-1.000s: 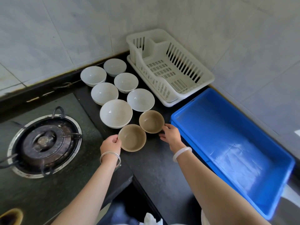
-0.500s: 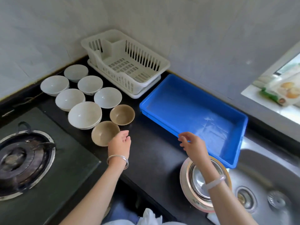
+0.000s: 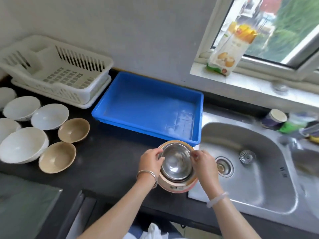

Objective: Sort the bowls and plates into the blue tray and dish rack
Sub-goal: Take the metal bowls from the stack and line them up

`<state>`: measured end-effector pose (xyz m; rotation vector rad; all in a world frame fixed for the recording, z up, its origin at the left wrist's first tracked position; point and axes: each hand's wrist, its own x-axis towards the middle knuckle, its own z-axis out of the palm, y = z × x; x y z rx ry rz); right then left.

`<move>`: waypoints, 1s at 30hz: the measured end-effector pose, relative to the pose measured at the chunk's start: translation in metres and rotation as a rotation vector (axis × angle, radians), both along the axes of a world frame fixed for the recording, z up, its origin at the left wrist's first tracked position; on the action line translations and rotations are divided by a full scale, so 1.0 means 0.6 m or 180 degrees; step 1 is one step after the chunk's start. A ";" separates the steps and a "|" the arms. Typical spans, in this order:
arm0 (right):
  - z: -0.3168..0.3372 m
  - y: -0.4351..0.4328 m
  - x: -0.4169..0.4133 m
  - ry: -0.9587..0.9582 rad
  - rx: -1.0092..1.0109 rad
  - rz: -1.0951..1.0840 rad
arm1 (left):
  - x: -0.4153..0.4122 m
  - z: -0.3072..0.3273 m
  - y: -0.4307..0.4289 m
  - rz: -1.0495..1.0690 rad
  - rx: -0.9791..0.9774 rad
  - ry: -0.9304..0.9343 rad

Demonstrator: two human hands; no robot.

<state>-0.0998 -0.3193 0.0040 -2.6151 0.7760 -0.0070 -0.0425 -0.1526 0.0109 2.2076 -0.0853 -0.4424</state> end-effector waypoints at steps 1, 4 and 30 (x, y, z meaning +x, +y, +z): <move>-0.001 0.002 0.000 0.0041 -0.0021 -0.0014 | -0.002 -0.002 -0.004 -0.0040 0.0078 -0.0057; -0.005 0.005 0.004 0.0089 0.0066 -0.0092 | -0.005 -0.005 -0.012 -0.0063 0.0260 -0.0127; 0.025 -0.067 -0.045 -0.0627 0.1907 -0.1090 | 0.014 0.002 -0.037 -0.0023 0.0287 0.0444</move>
